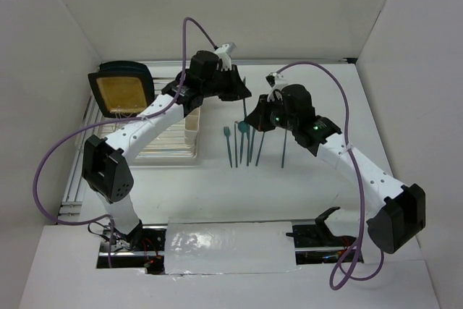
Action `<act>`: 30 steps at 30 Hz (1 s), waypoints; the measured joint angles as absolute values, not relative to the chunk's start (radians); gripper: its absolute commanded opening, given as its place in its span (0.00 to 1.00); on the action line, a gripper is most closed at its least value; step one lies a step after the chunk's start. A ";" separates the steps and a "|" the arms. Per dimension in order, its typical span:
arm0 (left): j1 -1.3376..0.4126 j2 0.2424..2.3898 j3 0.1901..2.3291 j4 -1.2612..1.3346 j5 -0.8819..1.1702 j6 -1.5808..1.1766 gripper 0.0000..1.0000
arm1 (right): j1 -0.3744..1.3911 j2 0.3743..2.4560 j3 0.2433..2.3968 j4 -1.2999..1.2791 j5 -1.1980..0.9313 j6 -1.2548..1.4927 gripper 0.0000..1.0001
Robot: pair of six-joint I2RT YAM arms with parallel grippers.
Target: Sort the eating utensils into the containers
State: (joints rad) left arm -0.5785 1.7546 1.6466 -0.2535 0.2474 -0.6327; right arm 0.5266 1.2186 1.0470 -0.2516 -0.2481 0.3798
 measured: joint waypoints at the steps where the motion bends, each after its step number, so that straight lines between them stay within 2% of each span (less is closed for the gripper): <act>1: -0.582 1.755 1.651 -0.241 0.262 -0.637 0.04 | 0.527 1.225 1.055 -0.260 -0.252 0.379 0.12; 2: -0.586 1.755 1.654 -0.231 0.267 -0.635 0.00 | 0.527 1.234 1.069 -0.272 -0.253 0.379 0.22; 3: -0.588 1.755 1.655 -0.221 0.271 -0.631 0.00 | 0.527 1.244 1.090 -0.293 -0.255 0.380 0.56; 4: -0.589 1.755 1.655 -0.212 0.273 -0.625 0.00 | 0.525 1.259 1.121 -0.325 -0.260 0.387 0.74; 5: -0.588 1.755 1.655 -0.207 0.271 -0.617 0.00 | 0.518 1.275 1.166 -0.357 -0.266 0.387 0.80; 6: -0.585 1.755 1.653 -0.204 0.270 -0.603 0.00 | 0.514 1.287 1.201 -0.373 -0.271 0.385 0.96; 7: -0.578 1.753 1.643 -0.189 0.273 -0.576 0.00 | 0.508 1.298 1.246 -0.403 -0.275 0.381 1.00; 11: -0.521 1.718 1.573 -0.132 0.309 -0.472 0.00 | 0.442 1.306 1.395 -0.476 -0.277 0.369 1.00; 14: -0.426 1.640 1.488 -0.089 0.370 -0.393 0.00 | 0.363 1.294 1.431 -0.488 -0.284 0.369 1.00; 20: -0.245 1.439 1.373 0.059 0.500 -0.242 0.00 | 0.257 1.274 1.260 -0.477 -0.310 0.421 1.00; 24: -0.231 1.378 1.336 0.176 0.576 -0.159 0.00 | 0.255 1.280 1.152 -0.492 -0.277 0.453 1.00; 30: -0.230 1.407 1.273 0.257 0.632 -0.102 0.00 | 0.255 1.289 1.145 -0.494 -0.194 0.463 1.00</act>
State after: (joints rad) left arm -0.2298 1.4075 1.2728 0.2573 0.6319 -0.1017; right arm 0.2554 1.2888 1.1454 -0.4942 -0.1936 0.4633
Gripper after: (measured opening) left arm 0.100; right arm 0.998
